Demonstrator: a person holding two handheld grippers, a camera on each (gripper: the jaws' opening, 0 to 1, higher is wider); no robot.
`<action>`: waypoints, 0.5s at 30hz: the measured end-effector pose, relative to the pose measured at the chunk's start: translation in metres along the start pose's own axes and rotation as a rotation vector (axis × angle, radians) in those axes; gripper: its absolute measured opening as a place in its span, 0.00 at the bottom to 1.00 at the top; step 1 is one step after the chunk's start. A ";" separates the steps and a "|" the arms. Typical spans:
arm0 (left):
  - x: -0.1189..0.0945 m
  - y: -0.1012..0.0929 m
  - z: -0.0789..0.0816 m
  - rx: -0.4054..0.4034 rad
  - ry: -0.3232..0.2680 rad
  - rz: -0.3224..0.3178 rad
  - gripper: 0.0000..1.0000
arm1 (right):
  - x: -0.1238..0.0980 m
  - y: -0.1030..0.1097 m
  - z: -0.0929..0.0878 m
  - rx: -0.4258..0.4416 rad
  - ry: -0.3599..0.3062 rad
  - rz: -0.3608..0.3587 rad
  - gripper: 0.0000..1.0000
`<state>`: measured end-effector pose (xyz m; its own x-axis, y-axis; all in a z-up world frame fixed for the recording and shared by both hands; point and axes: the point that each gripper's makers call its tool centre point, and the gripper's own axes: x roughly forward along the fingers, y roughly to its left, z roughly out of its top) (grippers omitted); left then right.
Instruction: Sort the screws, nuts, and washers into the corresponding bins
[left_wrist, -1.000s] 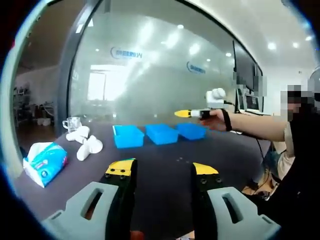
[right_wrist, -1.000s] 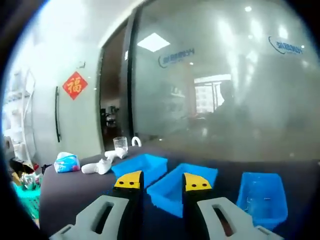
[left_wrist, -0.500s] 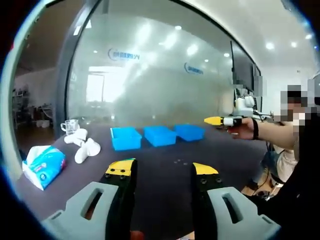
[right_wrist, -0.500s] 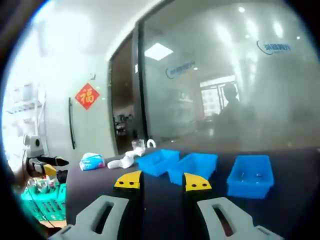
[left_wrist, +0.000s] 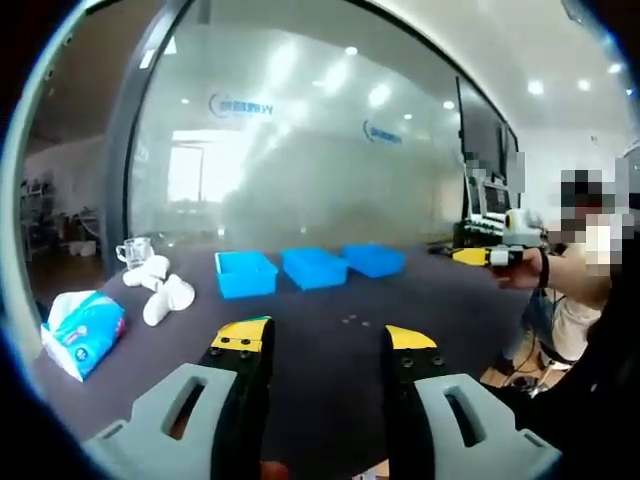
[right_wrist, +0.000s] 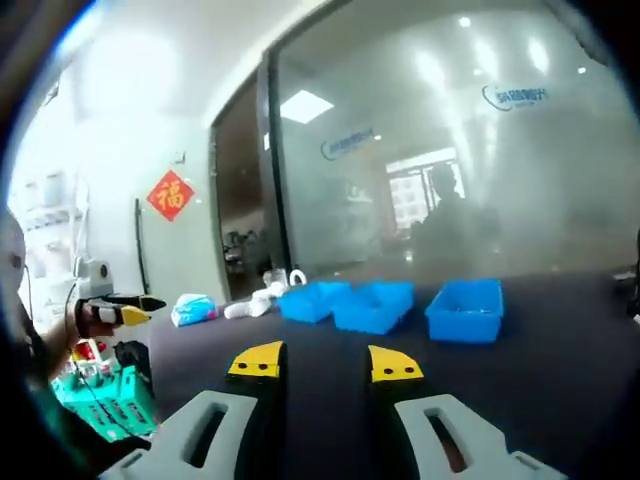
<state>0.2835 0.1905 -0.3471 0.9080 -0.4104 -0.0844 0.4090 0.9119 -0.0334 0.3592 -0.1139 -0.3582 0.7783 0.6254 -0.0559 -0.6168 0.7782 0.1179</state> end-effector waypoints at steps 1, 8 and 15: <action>0.000 0.000 -0.001 0.000 0.002 0.000 0.39 | -0.004 -0.001 -0.001 -0.003 0.003 -0.003 0.27; -0.002 -0.002 -0.006 -0.005 0.011 0.002 0.39 | -0.022 -0.011 -0.001 -0.034 0.008 -0.018 0.27; -0.004 -0.005 -0.011 -0.011 0.022 -0.001 0.39 | -0.022 -0.009 -0.004 -0.114 0.081 0.012 0.27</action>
<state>0.2769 0.1873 -0.3577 0.9052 -0.4114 -0.1063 0.4090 0.9114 -0.0444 0.3475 -0.1343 -0.3623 0.7619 0.6334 -0.1353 -0.6386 0.7695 0.0061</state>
